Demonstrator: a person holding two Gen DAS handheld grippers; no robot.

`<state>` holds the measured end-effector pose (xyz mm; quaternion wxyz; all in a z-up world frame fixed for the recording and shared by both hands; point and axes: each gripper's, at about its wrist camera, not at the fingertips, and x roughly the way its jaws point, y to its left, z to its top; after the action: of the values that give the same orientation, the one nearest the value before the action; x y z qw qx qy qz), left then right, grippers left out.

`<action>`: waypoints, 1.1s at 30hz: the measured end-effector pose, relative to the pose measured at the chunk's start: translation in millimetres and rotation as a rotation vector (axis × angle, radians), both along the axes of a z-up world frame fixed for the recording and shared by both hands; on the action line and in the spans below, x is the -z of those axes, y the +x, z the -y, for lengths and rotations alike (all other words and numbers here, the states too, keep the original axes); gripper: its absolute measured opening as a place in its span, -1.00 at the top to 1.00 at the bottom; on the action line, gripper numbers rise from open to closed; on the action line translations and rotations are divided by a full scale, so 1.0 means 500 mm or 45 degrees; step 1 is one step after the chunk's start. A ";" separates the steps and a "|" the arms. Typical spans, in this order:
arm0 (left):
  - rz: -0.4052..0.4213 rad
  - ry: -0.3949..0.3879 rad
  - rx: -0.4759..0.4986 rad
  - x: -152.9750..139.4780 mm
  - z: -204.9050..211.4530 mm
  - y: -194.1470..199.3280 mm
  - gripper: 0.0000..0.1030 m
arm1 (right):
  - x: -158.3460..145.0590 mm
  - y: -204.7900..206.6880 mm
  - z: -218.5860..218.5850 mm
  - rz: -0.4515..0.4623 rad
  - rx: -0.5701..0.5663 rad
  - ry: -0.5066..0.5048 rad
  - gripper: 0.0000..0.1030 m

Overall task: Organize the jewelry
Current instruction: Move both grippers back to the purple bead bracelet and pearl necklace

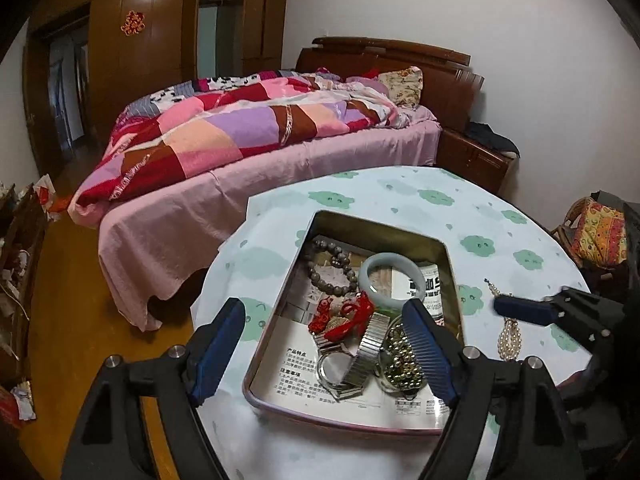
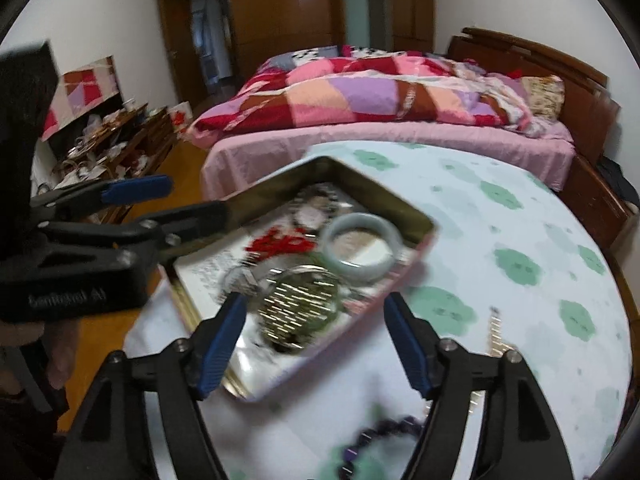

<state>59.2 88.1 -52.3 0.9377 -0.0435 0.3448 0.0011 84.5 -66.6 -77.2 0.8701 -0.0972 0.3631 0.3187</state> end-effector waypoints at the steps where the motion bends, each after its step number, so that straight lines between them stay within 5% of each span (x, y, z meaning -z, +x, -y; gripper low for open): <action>1: 0.006 0.005 0.005 -0.002 0.009 -0.003 -0.57 | -0.002 0.003 0.019 -0.003 0.025 0.005 -0.45; 10: 0.045 0.066 0.180 -0.010 0.146 -0.039 -0.57 | 0.002 0.017 0.199 -0.016 0.287 0.025 -0.61; 17: -0.020 0.172 0.370 0.037 0.268 -0.067 -0.54 | 0.030 -0.001 0.295 -0.032 0.400 0.031 -0.67; 22: -0.139 0.213 0.452 0.086 0.309 -0.053 0.06 | 0.052 -0.003 0.329 -0.058 0.439 0.056 -0.67; 25: -0.187 0.225 0.450 0.107 0.318 -0.042 0.23 | 0.058 -0.005 0.333 -0.062 0.441 0.069 -0.67; 32: -0.259 0.197 0.470 0.147 0.333 -0.012 0.26 | 0.073 -0.010 0.334 -0.073 0.430 0.066 -0.67; 33: -0.263 0.172 0.476 0.145 0.330 -0.012 0.49 | 0.073 -0.011 0.334 -0.072 0.430 0.065 -0.67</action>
<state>53.2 -76.7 -124.9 0.8821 0.0846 0.4401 -0.1452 78.9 -233.5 -113.6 0.9029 -0.0038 0.3904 0.1797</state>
